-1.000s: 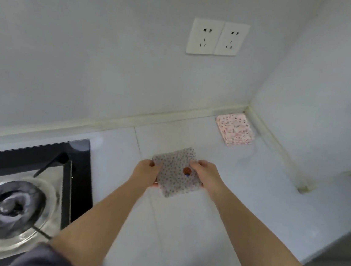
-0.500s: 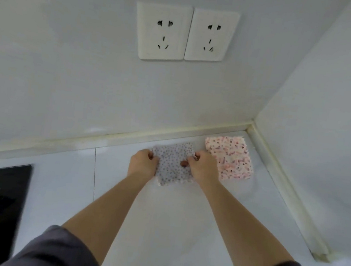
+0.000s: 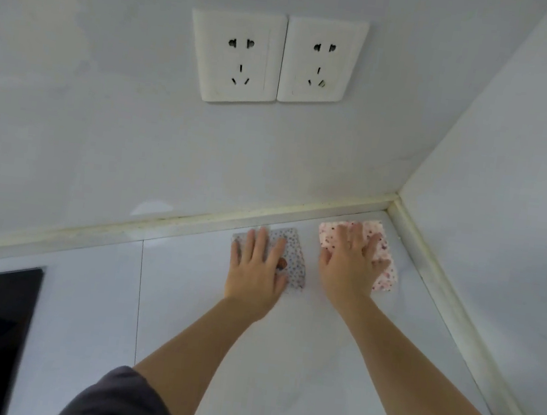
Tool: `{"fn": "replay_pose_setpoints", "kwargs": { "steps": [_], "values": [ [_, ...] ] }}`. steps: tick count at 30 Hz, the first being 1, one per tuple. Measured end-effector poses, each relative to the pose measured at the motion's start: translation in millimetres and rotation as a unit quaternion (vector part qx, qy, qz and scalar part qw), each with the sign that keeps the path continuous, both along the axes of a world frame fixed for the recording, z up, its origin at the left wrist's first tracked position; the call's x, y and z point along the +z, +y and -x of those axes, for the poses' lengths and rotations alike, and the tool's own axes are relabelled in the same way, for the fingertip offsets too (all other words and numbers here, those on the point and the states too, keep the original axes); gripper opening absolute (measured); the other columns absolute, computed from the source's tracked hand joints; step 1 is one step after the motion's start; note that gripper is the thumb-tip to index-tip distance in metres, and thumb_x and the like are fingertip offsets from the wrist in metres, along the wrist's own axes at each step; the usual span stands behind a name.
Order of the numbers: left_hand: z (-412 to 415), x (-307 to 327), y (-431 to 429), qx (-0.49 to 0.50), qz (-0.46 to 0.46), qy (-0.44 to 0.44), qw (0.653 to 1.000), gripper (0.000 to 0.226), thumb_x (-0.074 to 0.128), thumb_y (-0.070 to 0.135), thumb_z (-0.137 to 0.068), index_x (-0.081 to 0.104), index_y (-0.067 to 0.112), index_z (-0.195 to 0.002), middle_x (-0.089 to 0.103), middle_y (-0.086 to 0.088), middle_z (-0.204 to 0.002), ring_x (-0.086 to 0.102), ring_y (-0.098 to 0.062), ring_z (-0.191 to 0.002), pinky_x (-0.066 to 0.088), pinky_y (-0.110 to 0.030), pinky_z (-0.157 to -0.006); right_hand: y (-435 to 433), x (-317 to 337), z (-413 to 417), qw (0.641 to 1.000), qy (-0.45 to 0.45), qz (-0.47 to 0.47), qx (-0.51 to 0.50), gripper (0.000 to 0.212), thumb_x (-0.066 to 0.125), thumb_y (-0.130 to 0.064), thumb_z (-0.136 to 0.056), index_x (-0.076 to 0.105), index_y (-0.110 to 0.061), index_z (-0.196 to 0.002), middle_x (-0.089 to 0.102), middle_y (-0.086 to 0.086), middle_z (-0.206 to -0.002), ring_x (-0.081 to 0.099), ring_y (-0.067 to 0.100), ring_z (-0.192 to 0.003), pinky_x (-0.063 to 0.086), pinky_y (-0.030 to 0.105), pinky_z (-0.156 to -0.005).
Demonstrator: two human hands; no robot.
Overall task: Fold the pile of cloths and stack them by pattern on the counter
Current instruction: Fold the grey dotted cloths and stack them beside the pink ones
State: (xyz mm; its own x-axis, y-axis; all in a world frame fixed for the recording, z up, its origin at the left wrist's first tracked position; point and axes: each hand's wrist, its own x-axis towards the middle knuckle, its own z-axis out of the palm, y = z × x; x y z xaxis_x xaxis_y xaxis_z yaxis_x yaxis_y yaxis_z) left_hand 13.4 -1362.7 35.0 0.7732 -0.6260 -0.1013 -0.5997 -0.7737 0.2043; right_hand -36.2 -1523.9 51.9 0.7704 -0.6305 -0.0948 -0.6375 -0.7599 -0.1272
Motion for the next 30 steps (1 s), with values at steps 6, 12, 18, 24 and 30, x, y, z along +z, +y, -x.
{"fn": "replay_pose_setpoints", "kwargs": {
  "steps": [6, 12, 18, 24, 30],
  "values": [
    [4, -21, -16, -0.01, -0.06, 0.009, 0.998, 0.077, -0.024, 0.061, -0.072, -0.028, 0.027, -0.142, -0.027, -0.014, -0.155, -0.025, -0.036, -0.142, -0.016, -0.052, -0.115, -13, -22, 7, 0.998, 0.057, -0.016, 0.019, 0.059, 0.013, -0.049, -0.101, -0.009, -0.031, -0.153, -0.017, 0.003, -0.161, -0.014, 0.038, -0.146, 0.002, 0.066, -0.113],
    [2, -20, -26, -0.007, -0.061, 0.004, 0.998, 0.068, -0.009, 0.059, -0.084, -0.027, 0.026, -0.141, -0.026, -0.015, -0.156, -0.025, -0.037, -0.142, -0.015, -0.052, -0.115, -17, -23, 1, 0.998, 0.061, -0.019, 0.029, 0.06, 0.015, -0.051, -0.101, -0.008, -0.031, -0.153, -0.017, 0.003, -0.161, -0.014, 0.037, -0.146, 0.0, 0.065, -0.112],
    [10, -4, -1, 0.03, 0.0, -0.007, 1.0, 0.075, -0.013, 0.059, -0.082, -0.022, 0.022, -0.148, -0.017, -0.015, -0.158, -0.018, -0.034, -0.145, -0.008, -0.052, -0.118, 1, -2, 14, 0.999, 0.003, -0.01, 0.044, 0.061, 0.024, -0.048, -0.101, 0.0, -0.029, -0.155, -0.01, 0.004, -0.162, -0.013, 0.034, -0.147, -0.001, 0.065, -0.113],
    [47, 43, 95, 0.062, 0.103, 0.018, 0.993, 0.077, -0.009, 0.057, -0.085, -0.011, 0.019, -0.152, -0.012, -0.004, -0.161, -0.016, -0.021, -0.147, -0.007, -0.044, -0.119, 96, 40, 39, 0.991, -0.042, -0.074, 0.104, 0.06, 0.028, -0.044, -0.102, 0.004, -0.027, -0.154, -0.004, 0.004, -0.163, -0.012, 0.027, -0.148, -0.001, 0.057, -0.117],
    [106, 82, 236, 0.093, 0.203, 0.041, 0.974, 0.071, 0.011, 0.056, -0.092, 0.014, 0.019, -0.153, 0.012, 0.001, -0.16, -0.001, -0.013, -0.148, 0.002, -0.04, -0.121, 238, 69, 88, 0.96, -0.121, -0.188, 0.168, 0.056, 0.037, -0.036, -0.102, 0.016, -0.026, -0.153, 0.005, 0.001, -0.163, -0.001, 0.021, -0.15, 0.009, 0.043, -0.119]
  ]
}}
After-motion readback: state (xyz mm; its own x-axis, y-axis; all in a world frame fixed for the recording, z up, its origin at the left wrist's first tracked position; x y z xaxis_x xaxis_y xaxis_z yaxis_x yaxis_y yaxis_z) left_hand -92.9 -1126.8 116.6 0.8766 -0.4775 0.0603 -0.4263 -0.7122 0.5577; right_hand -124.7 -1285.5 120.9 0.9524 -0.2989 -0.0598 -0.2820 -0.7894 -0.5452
